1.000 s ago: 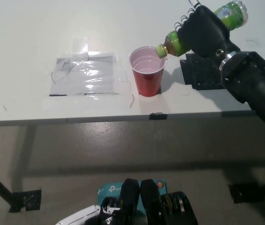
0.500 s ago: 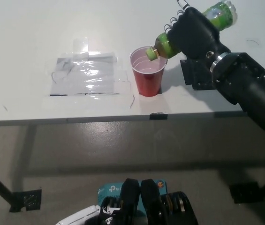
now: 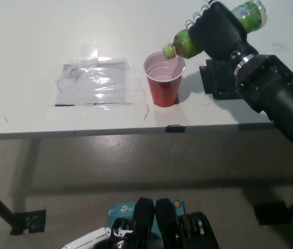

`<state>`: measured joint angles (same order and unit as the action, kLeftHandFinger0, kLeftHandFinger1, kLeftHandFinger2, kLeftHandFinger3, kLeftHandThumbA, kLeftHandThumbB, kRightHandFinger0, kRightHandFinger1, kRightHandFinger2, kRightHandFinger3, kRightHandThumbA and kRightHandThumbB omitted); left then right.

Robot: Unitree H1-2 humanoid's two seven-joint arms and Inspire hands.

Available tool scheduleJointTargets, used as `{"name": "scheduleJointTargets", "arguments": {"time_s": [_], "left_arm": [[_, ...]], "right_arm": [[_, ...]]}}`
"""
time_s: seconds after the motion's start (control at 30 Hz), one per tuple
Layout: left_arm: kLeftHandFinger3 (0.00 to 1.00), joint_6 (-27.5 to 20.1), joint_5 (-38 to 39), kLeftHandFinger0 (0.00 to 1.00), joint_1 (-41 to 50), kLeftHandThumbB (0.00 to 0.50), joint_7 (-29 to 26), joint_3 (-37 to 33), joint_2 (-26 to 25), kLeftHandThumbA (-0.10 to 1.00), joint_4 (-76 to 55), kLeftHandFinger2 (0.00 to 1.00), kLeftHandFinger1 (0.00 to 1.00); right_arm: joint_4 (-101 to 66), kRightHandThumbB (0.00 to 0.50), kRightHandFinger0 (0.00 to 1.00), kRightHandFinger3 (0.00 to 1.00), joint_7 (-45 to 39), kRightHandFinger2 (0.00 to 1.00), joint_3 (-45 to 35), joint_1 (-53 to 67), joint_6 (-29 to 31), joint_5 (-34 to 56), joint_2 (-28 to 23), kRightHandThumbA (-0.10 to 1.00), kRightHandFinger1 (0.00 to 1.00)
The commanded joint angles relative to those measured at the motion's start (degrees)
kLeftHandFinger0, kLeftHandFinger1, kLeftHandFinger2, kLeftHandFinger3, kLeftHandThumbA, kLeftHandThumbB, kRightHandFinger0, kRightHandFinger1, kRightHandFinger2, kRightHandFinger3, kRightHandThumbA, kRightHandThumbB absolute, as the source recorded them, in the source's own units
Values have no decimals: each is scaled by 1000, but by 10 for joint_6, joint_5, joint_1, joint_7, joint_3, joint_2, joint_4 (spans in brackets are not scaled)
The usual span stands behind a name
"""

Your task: The robot uses its right hand to pick up a bottle kept in the middle of the desk and tilt it into a cup kept next to it to pour water out

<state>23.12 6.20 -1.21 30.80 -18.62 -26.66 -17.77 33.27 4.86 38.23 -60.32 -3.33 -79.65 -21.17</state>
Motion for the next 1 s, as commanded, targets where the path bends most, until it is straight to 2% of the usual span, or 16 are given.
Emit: {"name": "scheduleJointTargets", "arguments": {"time_s": [0.0, 0.03, 0.07, 0.1, 0.13, 0.17, 0.23, 0.27, 0.33, 0.37, 0.43, 0.57, 0.63, 0.77, 0.87, 0.97], "left_arm": [[1000, -10, 5, 1000, 0, 500, 13, 1, -6, 375, -6, 1000, 1000], [1000, -9, 6, 1000, -1, 500, 13, 1, -6, 377, -4, 1000, 1000], [1000, -11, 6, 1000, -1, 500, 14, 1, -6, 385, -2, 1000, 1000], [1000, -11, 6, 1000, -1, 500, 14, 1, -6, 386, -2, 1000, 1000], [1000, -11, 2, 1000, -1, 500, 13, -1, -8, 380, -6, 1000, 1000], [1000, -12, 3, 1000, 4, 500, 13, -1, -8, 379, -10, 1000, 1000], [1000, -18, 1, 1000, 4, 500, 13, -2, -7, 385, -6, 1000, 1000], [1000, -16, 0, 1000, 4, 500, 13, -2, -8, 386, -7, 1000, 1000], [1000, -12, -1, 1000, 3, 500, 13, -3, -9, 388, -8, 1000, 1000], [1000, -8, 0, 1000, 3, 500, 12, -2, -8, 386, -10, 1000, 1000], [1000, -10, 1, 1000, 7, 500, 9, -1, -5, 371, -10, 1000, 1000], [1000, -19, 2, 1000, 9, 500, 9, 1, -5, 380, -8, 1000, 1000], [1000, -16, 2, 1000, 8, 500, 9, 1, -5, 376, -9, 1000, 1000], [1000, -16, 2, 1000, 7, 500, 7, 2, -4, 367, -9, 1000, 1000], [1000, -18, 0, 1000, 10, 500, 5, 2, -3, 366, -10, 1000, 1000], [1000, -19, -2, 1000, 8, 500, 4, 3, -4, 370, -11, 1000, 1000]], "right_arm": [[-25, 98, 774, 12, -17, 0, -57, -18, -24, 68, 14, -34, 0], [-30, 77, 752, 60, -26, 0, -85, -11, -28, 103, 27, -97, 0], [-34, 84, 712, 257, -26, 0, -119, -4, -28, 143, 43, -41, 0], [-35, 81, 708, 266, -26, 0, -123, -3, -26, 145, 45, -39, 0], [-54, 115, 677, 503, -42, 3, -171, 3, -41, 199, 69, 47, 0], [-64, 71, 646, 319, -48, 0, -190, 7, -41, 221, 79, -18, 0], [-81, 2, 677, 371, -71, 67, -231, 10, -48, 270, 98, -54, 56], [-90, 0, 428, 262, -76, 52, -256, 12, -54, 301, 110, -91, 36], [-109, 0, 11, 188, -89, 1, -323, 15, -61, 392, 140, -100, 0], [-111, 1, 0, 150, -87, 0, -350, 15, -51, 430, 151, -100, 0], [-97, 0, 0, 190, -77, 31, -402, 15, 10, 525, 161, -100, 1], [-78, 0, 0, 180, -66, 106, -439, 20, 71, 591, 166, -100, 62], [-60, 0, 0, 205, -56, 64, -448, 24, 118, 611, 161, -100, 21], [-50, 1, 0, 213, -41, 123, -478, 26, 151, 647, 167, -100, 68], [-46, 0, 0, 185, -34, 106, -500, 26, 157, 669, 174, -100, 37], [-38, 41, 0, 140, -43, 60, -533, 21, 167, 716, 183, -100, 2]]}}
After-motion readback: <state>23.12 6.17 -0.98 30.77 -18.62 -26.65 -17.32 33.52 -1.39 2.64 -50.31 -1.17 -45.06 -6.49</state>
